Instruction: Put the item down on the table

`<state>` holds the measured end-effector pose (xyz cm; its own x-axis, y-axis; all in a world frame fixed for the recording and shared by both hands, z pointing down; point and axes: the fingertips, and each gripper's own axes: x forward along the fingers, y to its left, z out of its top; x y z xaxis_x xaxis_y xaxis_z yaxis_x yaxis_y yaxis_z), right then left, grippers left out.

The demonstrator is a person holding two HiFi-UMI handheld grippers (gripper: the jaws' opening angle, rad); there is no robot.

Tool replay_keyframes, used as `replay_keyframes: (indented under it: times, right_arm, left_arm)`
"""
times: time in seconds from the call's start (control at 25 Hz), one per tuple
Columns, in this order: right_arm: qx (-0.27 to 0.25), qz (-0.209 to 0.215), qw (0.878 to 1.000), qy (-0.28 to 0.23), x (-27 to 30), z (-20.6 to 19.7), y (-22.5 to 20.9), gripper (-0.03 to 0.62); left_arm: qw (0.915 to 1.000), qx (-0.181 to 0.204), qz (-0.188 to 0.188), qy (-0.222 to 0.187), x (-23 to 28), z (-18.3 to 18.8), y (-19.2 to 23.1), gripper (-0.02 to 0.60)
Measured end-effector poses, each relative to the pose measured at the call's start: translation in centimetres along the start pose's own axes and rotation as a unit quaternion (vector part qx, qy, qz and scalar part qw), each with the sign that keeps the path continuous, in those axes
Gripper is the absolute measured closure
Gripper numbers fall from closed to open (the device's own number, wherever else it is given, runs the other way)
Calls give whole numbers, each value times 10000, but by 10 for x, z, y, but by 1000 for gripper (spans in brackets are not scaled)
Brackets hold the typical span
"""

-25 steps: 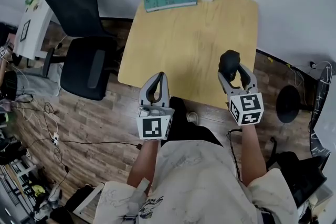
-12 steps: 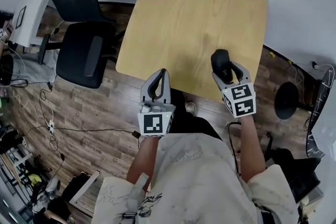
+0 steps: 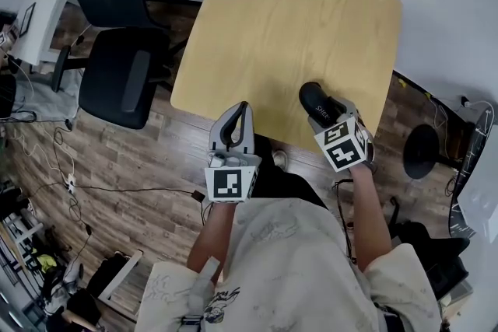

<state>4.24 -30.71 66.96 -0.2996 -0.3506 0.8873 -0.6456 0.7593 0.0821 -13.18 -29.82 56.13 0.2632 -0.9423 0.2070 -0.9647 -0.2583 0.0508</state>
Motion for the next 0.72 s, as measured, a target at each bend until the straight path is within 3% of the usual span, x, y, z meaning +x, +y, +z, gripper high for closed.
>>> replay_keyframes:
  times: [0.56,0.72]
  right_arm:
    - [-65,72,9999,32,3,0,1,287]
    - [-388,-107,9991,150,5,-7,4,264]
  left_arm:
    - [9999,-71,-68,41,4,-3,4,574]
    - [9999,-65,-81,29,1,1,3,575]
